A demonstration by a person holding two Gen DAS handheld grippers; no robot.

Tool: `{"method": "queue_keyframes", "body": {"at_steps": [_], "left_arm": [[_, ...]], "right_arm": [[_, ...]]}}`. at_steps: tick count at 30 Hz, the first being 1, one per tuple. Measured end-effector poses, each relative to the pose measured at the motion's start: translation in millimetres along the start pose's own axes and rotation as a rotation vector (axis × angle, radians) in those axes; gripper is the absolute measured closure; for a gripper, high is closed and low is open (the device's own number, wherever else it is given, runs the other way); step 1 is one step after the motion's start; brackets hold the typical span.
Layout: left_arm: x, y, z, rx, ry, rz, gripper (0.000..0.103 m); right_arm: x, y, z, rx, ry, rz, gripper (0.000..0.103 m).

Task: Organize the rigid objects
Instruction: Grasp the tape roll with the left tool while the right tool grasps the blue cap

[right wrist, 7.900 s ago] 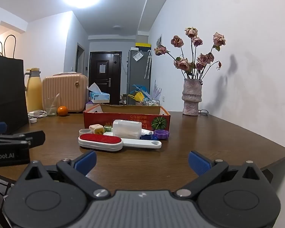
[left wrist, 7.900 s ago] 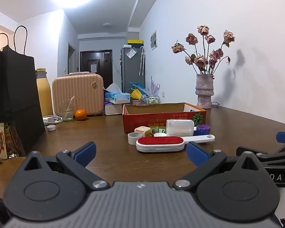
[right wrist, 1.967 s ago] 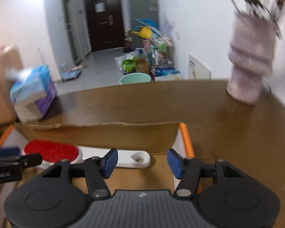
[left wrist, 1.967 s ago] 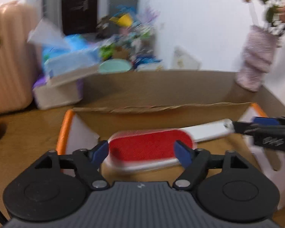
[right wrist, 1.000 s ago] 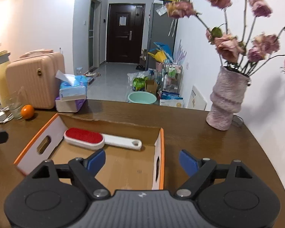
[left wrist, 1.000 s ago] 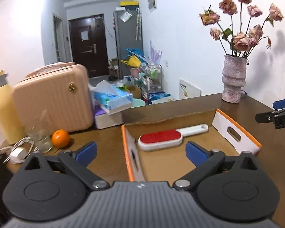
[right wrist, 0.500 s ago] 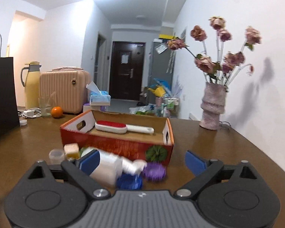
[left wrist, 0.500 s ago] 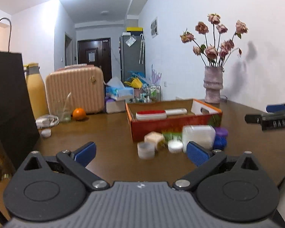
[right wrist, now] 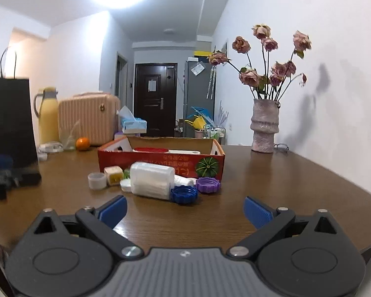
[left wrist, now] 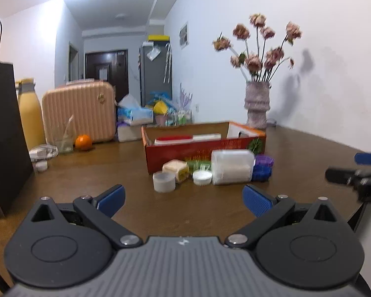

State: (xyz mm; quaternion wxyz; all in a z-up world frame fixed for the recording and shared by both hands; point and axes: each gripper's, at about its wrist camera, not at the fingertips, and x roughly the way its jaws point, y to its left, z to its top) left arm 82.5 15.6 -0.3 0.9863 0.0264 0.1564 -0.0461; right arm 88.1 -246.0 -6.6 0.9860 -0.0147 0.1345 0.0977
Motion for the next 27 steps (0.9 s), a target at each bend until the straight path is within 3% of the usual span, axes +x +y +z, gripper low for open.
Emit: {"method": "queue_keyframes", "body": {"at_steps": [8, 15, 22, 27], "left_arm": [[15, 2, -11, -0.018, 0.067, 0.048, 0.0], [44, 1, -19, -0.057, 0.135, 0.013, 0.0], [116, -8, 7, 0.07, 0.163, 0.013, 0.0], [173, 15, 27, 0.054, 0.206, -0.008, 0.0]], "right_arm": [[19, 0, -11, 0.014, 0.072, -0.029, 0.002], [41, -8, -17, -0.005, 0.126, -0.05, 0.003], [108, -20, -1, 0.061, 0.202, -0.006, 0.015], [153, -30, 11, 0.095, 0.236, 0.011, 0.016]]}}
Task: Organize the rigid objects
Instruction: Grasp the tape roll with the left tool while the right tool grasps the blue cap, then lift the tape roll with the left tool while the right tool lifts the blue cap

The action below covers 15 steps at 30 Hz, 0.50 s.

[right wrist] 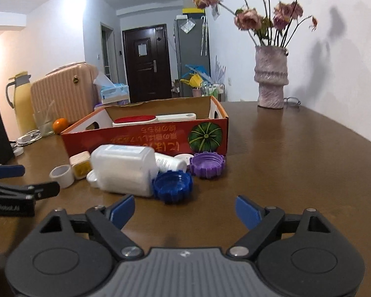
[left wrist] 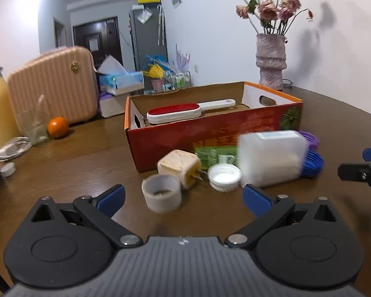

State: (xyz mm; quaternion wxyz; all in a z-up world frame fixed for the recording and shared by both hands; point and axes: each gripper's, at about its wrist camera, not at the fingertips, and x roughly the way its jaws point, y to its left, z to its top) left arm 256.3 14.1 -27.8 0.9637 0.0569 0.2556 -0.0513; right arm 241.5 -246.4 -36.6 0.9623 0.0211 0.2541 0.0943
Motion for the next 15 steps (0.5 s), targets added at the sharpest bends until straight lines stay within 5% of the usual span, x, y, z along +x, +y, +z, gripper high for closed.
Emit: {"method": "queue_keyframes", "body": {"at_steps": [5, 10, 13, 15], "left_arm": [[42, 31, 12, -0.062, 0.085, -0.038, 0.002], [63, 51, 6, -0.159, 0.144, -0.052, 0.029], [59, 55, 4, -0.176, 0.129, -0.087, 0.051], [57, 52, 4, -0.171, 0.124, -0.107, 0.059]], "right_arm": [[36, 0, 11, -0.046, 0.057, 0.011, 0.019], [68, 7, 18, -0.109, 0.11, 0.022, 0.023], [76, 13, 21, -0.122, 0.121, 0.042, 0.051], [77, 15, 21, -0.132, 0.125, 0.05, 0.05]]}}
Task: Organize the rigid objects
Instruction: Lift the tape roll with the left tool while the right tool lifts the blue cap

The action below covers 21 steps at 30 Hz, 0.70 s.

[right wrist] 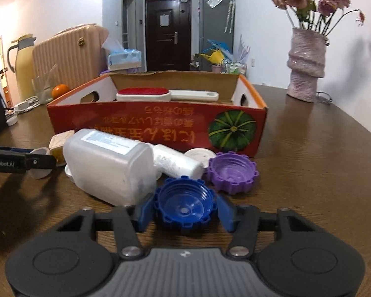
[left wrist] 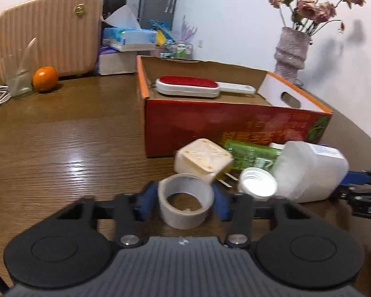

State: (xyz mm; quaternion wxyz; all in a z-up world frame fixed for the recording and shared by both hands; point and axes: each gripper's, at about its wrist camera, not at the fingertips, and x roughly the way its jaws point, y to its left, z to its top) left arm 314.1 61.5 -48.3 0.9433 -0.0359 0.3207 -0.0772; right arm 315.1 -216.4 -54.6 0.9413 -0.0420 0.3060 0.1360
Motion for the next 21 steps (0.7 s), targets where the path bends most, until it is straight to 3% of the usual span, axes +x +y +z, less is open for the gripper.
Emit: {"method": "queue_keyframes", "body": {"at_steps": [8, 12, 17, 21], "left_arm": [[-7, -12, -2, 0.03, -0.005, 0.007, 0.059], [-37, -24, -7, 0.026, -0.062, 0.009, 0.059], [-85, -37, -23, -0.049, -0.117, 0.008, 0.059], [-115, -45, -31, -0.028, -0.138, 0.05, 0.059]], "right_arm": [[-14, 3, -5, -0.014, -0.005, -0.028, 0.051], [-45, -3, -16, -0.004, -0.028, -0.057, 0.051], [-87, -17, -35, 0.042, -0.038, -0.099, 0.051], [-121, -21, -44, 0.054, -0.078, -0.107, 0.051]]}}
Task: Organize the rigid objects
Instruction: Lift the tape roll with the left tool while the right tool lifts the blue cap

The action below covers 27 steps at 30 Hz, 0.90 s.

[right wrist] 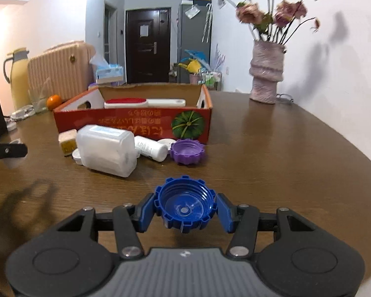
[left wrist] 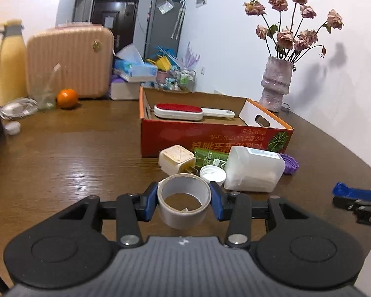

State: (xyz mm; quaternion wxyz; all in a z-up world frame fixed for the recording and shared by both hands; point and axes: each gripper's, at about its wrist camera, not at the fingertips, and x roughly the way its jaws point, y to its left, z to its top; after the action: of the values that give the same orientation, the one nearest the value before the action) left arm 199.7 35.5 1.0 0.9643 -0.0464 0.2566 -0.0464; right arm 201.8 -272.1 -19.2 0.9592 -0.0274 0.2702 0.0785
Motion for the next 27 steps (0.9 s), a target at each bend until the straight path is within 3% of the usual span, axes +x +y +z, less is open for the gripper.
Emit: {"method": "queue_keyframes", "body": {"at_steps": [11, 21, 27], "left_arm": [[-71, -18, -13, 0.003, -0.07, -0.001, 0.059], [-79, -32, -15, 0.03, -0.077, -0.022, 0.059], [-59, -42, -17, 0.065, -0.026, -0.032, 0.059]], "right_arm": [[-56, 8, -14, 0.003, -0.082, 0.059, 0.05], [-66, 18, -17, 0.003, -0.12, 0.104, 0.05], [-52, 12, -28, 0.051, -0.094, 0.116, 0.05]]}}
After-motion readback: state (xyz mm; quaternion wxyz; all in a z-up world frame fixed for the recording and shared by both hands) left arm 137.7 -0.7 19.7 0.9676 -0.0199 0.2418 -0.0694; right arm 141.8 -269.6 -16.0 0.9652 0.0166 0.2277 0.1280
